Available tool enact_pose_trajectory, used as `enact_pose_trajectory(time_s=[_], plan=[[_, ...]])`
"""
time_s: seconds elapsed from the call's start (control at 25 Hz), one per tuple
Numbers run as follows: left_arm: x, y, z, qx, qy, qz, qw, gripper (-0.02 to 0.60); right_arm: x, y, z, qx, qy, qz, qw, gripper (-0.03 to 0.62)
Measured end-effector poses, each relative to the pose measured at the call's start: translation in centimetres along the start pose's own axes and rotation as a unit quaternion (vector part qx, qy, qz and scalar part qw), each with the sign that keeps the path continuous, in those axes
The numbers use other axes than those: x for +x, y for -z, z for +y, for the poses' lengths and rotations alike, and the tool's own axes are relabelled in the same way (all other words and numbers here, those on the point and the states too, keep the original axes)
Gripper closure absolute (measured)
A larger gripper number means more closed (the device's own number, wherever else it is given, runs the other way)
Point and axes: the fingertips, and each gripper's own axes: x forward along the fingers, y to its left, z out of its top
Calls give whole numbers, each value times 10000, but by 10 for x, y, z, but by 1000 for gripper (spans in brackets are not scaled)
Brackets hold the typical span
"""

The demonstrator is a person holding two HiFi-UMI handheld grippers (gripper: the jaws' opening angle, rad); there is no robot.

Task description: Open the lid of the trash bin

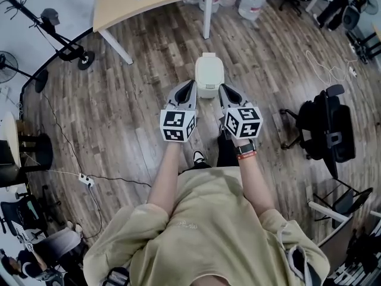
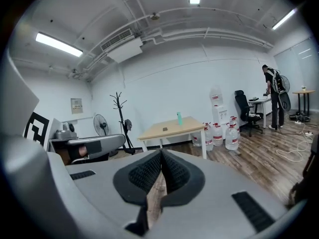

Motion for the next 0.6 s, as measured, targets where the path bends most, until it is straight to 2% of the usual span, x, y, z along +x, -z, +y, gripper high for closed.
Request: enact_pose_trajectory(time_s=[0.16, 0.32, 0.6], plan=[[36, 21, 11, -72, -45, 90, 9999, 558, 26, 19, -34, 98, -30, 205, 9997, 579], [79, 31, 25, -224, -178, -24, 9996, 558, 60, 36, -77, 277, 5, 472, 9985, 580], [137, 86, 49, -159, -324, 534, 9979, 558, 127, 68, -122, 407, -54, 824, 9958, 582]])
